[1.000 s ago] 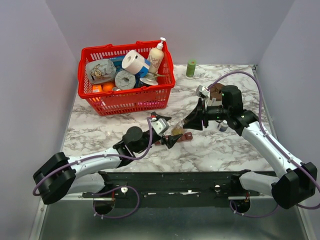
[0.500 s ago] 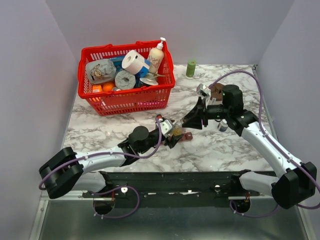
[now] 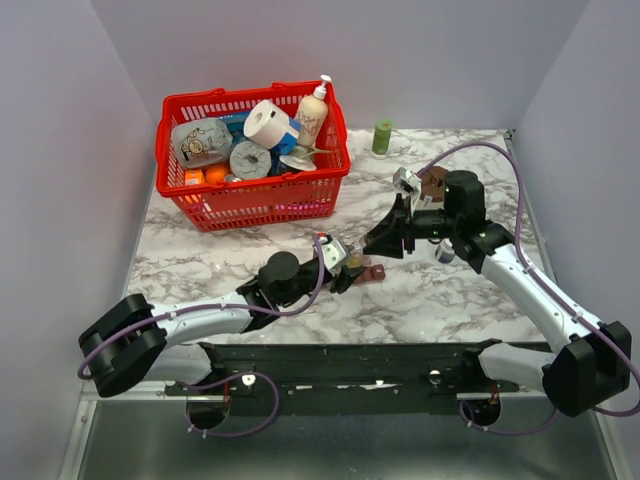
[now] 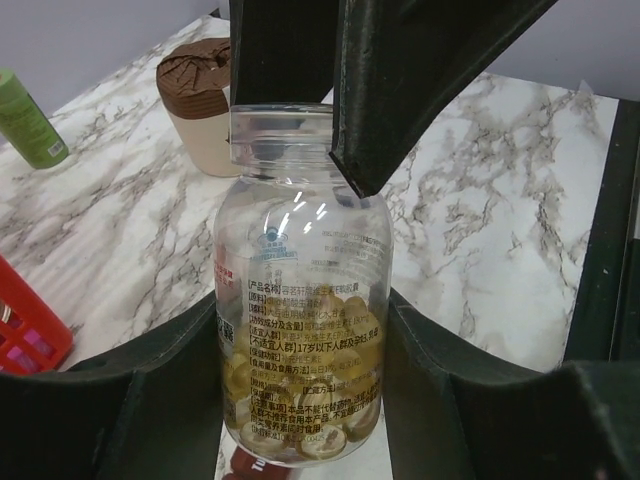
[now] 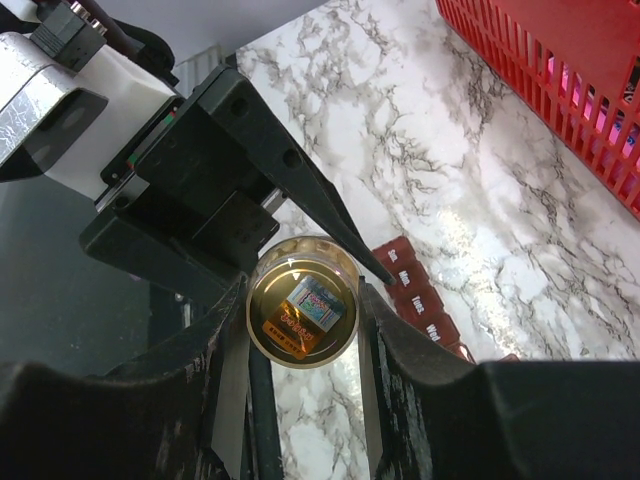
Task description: Sort the pills into containers
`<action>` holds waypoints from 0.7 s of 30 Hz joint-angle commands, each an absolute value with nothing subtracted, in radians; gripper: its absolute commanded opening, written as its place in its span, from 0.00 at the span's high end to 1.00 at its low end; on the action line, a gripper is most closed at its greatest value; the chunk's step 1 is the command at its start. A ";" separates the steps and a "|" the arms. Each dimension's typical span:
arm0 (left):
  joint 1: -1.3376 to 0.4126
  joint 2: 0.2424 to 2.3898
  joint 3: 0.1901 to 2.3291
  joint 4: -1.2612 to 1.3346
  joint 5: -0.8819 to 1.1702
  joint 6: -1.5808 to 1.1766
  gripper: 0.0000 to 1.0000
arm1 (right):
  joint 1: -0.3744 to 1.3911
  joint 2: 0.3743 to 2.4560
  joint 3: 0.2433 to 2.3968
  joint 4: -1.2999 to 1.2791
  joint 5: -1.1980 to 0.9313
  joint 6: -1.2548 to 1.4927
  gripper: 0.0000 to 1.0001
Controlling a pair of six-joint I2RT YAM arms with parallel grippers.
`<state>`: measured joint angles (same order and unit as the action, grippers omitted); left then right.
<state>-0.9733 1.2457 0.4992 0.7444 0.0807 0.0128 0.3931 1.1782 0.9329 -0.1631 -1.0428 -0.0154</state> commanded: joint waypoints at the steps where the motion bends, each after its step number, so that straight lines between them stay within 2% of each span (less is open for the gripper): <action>1: -0.973 1.223 0.511 0.769 0.129 0.024 1.00 | 0.400 1.180 0.914 -0.169 -1.132 -0.055 0.79; 4: -0.973 1.197 0.503 0.706 0.181 0.057 1.00 | 0.400 1.186 0.955 -0.263 -1.184 -0.170 0.57; 5: -0.973 1.183 0.503 0.684 0.193 0.081 1.00 | 0.400 1.192 0.983 -0.308 -1.192 -0.216 0.31; 6: -0.973 1.175 0.500 0.640 0.205 0.092 1.00 | 0.400 1.198 1.012 -0.363 -1.177 -0.266 0.14; 7: -0.971 1.167 0.497 0.621 0.210 0.103 1.00 | 0.400 1.204 1.069 -0.455 -1.161 -0.344 0.01; 10: -0.971 1.128 0.483 0.565 0.225 0.130 1.00 | 0.400 1.221 1.129 -0.554 -1.097 -0.419 0.00; 13: -0.973 1.088 0.477 0.514 0.212 0.164 1.00 | 0.400 1.236 1.152 -0.618 -1.149 -0.436 0.00; 16: -0.973 1.063 0.483 0.463 0.181 0.209 1.00 | 0.402 1.304 1.198 -0.690 -1.184 -0.315 0.00; 18: -0.973 1.054 0.488 0.434 0.152 0.235 1.00 | 0.405 1.342 1.244 -0.759 -1.190 -0.307 0.05; 21: -0.973 1.054 0.502 0.405 0.127 0.271 1.00 | 0.420 1.373 1.249 -0.781 -1.134 -0.215 0.07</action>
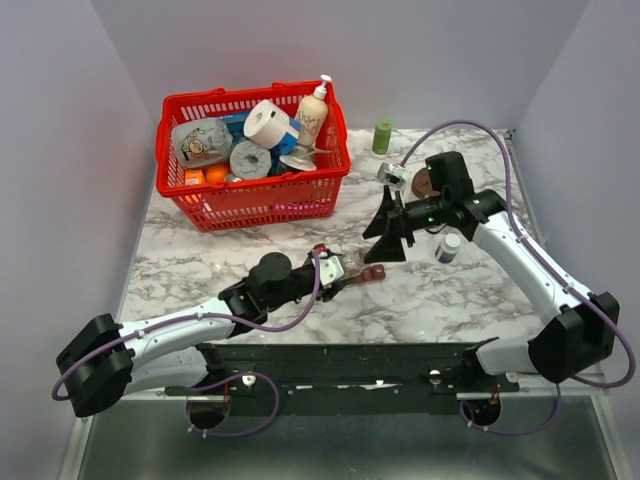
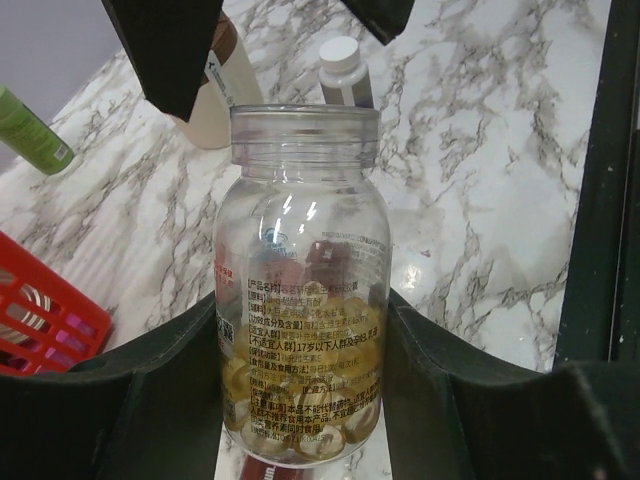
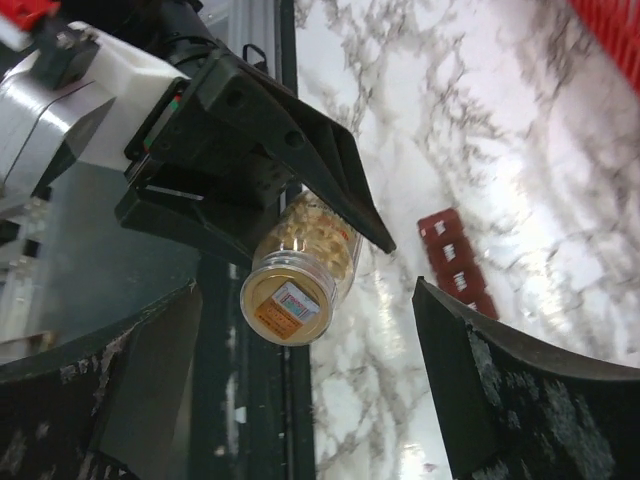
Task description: Sort the pills into containers
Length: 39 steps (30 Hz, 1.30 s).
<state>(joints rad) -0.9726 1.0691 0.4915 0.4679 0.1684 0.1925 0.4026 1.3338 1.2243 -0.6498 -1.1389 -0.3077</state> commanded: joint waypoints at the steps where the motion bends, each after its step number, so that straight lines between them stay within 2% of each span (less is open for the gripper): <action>1: -0.973 1.054 0.505 0.402 0.112 0.281 1.00 | 0.439 1.367 1.241 -0.753 -1.082 -0.160 0.07; 6: -0.973 1.063 0.517 0.403 0.089 0.281 1.00 | 0.503 1.361 1.221 -0.716 -0.968 -0.107 0.10; 13: -0.971 1.069 0.517 0.419 0.086 0.250 1.00 | 0.534 1.394 1.250 -0.738 -0.884 -0.107 0.25; 16: -0.973 1.071 0.518 0.423 0.086 0.242 1.00 | 0.541 1.402 1.262 -0.745 -0.884 -0.113 0.39; 17: -0.973 1.071 0.517 0.423 0.086 0.239 1.00 | 0.543 1.402 1.267 -0.747 -0.887 -0.117 0.48; 19: -0.973 1.068 0.515 0.423 0.103 0.232 1.00 | 0.548 1.407 1.282 -0.759 -0.890 -0.136 0.56; 20: -0.973 1.060 0.512 0.423 0.113 0.230 1.00 | 0.549 1.410 1.290 -0.770 -0.896 -0.152 0.64; 23: -0.973 1.034 0.505 0.393 0.191 0.236 1.00 | 0.558 1.422 1.344 -0.854 -0.960 -0.300 0.77; 27: -0.971 0.988 0.506 0.310 0.328 0.233 1.00 | 0.577 1.381 1.388 -0.974 -1.061 -0.660 0.78; 31: -0.969 0.939 0.508 0.284 0.472 0.210 1.00 | 0.617 1.298 1.332 -1.066 -1.135 -1.230 0.77; 33: -0.971 0.924 0.520 0.262 0.528 0.193 1.00 | 0.644 1.319 1.359 -1.086 -1.118 -1.296 0.73; 37: -0.969 0.916 0.532 0.249 0.551 0.169 1.00 | 0.666 1.362 1.407 -1.056 -1.049 -1.223 0.71; 39: -0.969 0.916 0.534 0.236 0.528 0.167 1.00 | 0.667 1.350 1.381 -1.003 -1.051 -1.154 0.60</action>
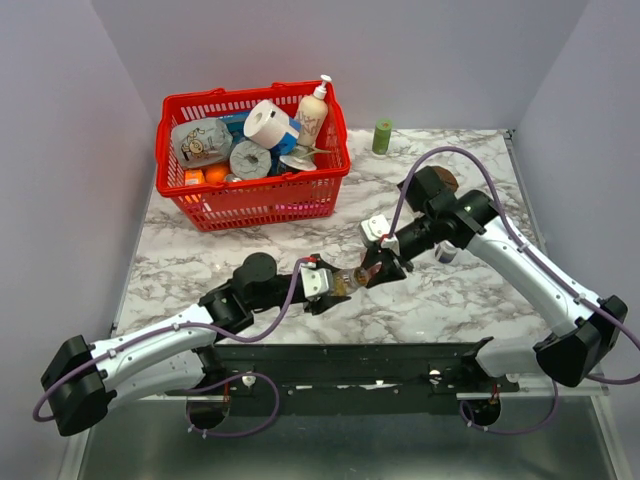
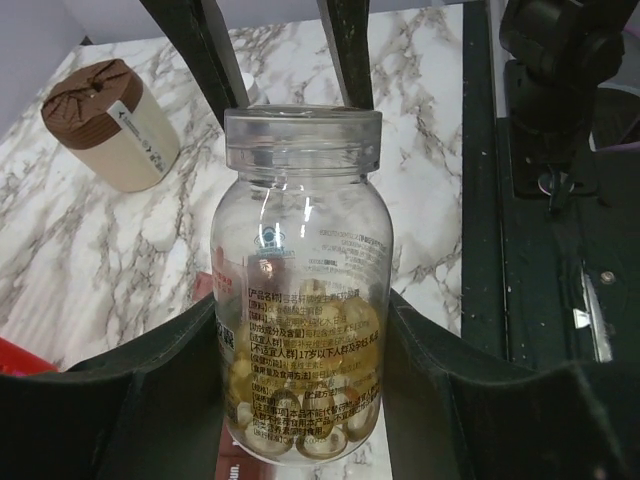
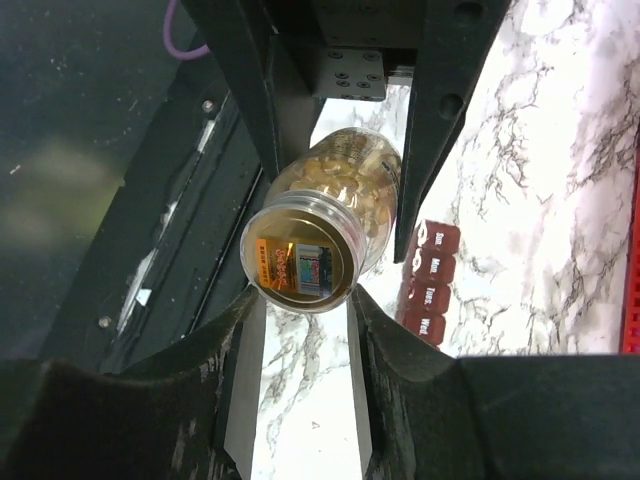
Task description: Sort the pills into containers
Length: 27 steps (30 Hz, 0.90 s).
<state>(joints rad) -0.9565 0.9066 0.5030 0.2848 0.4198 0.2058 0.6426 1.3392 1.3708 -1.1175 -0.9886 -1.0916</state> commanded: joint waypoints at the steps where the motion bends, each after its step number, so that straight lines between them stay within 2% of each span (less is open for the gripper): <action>1: -0.969 0.917 0.534 0.233 0.517 0.170 1.00 | 0.667 1.336 1.371 -0.964 -1.048 -1.091 0.54; 2: -0.969 0.917 0.534 0.230 0.506 0.169 1.00 | 0.667 1.325 1.365 -0.941 -1.039 -1.051 0.36; 5: -0.969 0.914 0.529 0.233 0.451 0.152 1.00 | 0.667 1.292 1.356 -0.851 -0.939 -0.850 0.06; 7: -0.968 0.908 0.522 0.244 0.402 0.135 1.00 | 0.666 1.281 1.367 -0.824 -0.856 -0.717 0.00; 12: -0.969 0.884 0.482 0.330 0.269 0.060 1.00 | 0.666 1.273 1.356 -0.813 -0.891 -0.471 0.00; 16: -0.969 0.871 0.468 0.377 0.152 0.011 1.00 | 0.666 1.230 1.260 -0.692 -0.867 -0.263 0.00; 22: -0.968 0.890 0.483 0.393 0.094 0.003 1.00 | 0.666 1.256 1.241 -0.632 -0.804 -0.154 0.02; 27: -0.969 0.900 0.492 0.382 0.092 0.005 1.00 | 0.666 1.308 1.284 -0.624 -0.816 -0.107 0.09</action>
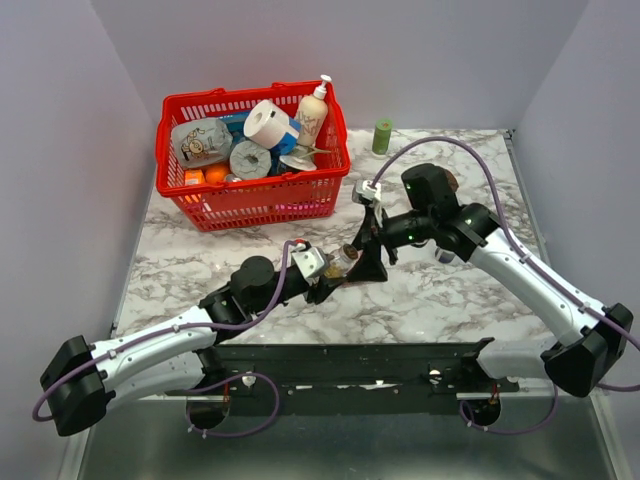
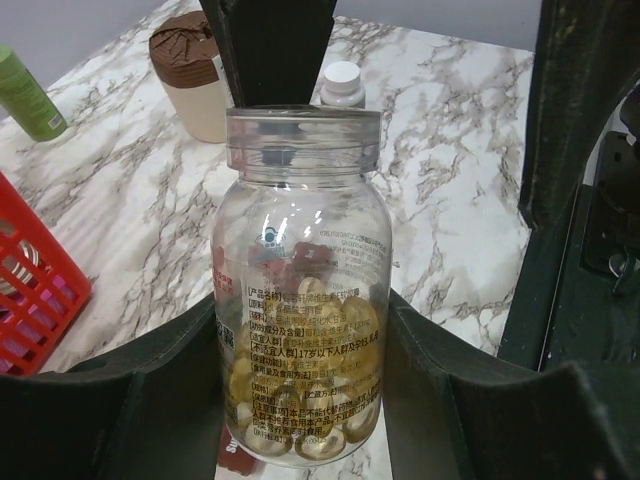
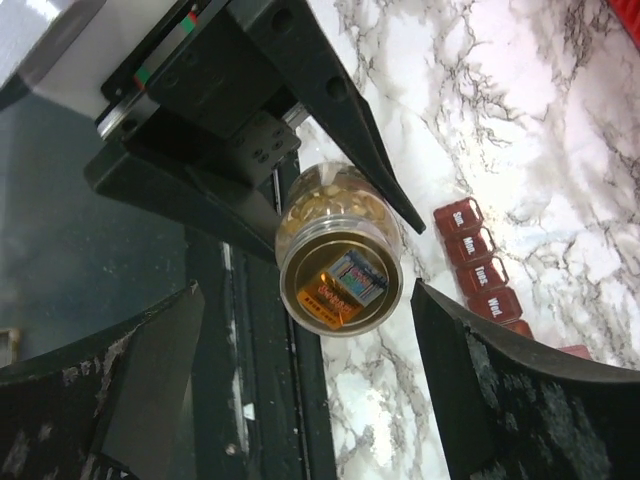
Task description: Sort the pills into containers
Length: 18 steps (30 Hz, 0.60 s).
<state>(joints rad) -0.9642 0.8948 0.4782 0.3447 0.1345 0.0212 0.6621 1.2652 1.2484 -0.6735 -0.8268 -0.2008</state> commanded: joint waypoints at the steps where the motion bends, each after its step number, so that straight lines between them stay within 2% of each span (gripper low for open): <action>1: -0.969 0.900 0.492 0.380 0.095 0.003 1.00 | 0.666 1.316 1.290 -0.621 -0.824 -0.094 0.09; 4: -0.968 0.899 0.491 0.379 0.097 0.005 1.00 | 0.666 1.338 1.312 -0.618 -0.839 -0.074 0.12; 10: -0.969 0.896 0.491 0.376 0.094 0.003 1.00 | 0.666 1.358 1.324 -0.618 -0.856 -0.067 0.35; 11: -0.971 0.897 0.491 0.376 0.092 0.005 1.00 | 0.666 1.356 1.325 -0.617 -0.854 -0.067 0.42; 13: -0.968 0.897 0.491 0.374 0.097 0.005 1.00 | 0.666 1.355 1.327 -0.615 -0.851 -0.072 0.45; 16: -0.969 0.900 0.494 0.368 0.104 0.006 1.00 | 0.666 1.353 1.335 -0.621 -0.861 -0.089 0.62; 17: -0.969 0.900 0.497 0.365 0.109 0.008 1.00 | 0.666 1.358 1.336 -0.629 -0.871 -0.101 0.84; 18: -0.968 0.897 0.499 0.361 0.115 0.011 1.00 | 0.666 1.362 1.342 -0.638 -0.877 -0.116 0.90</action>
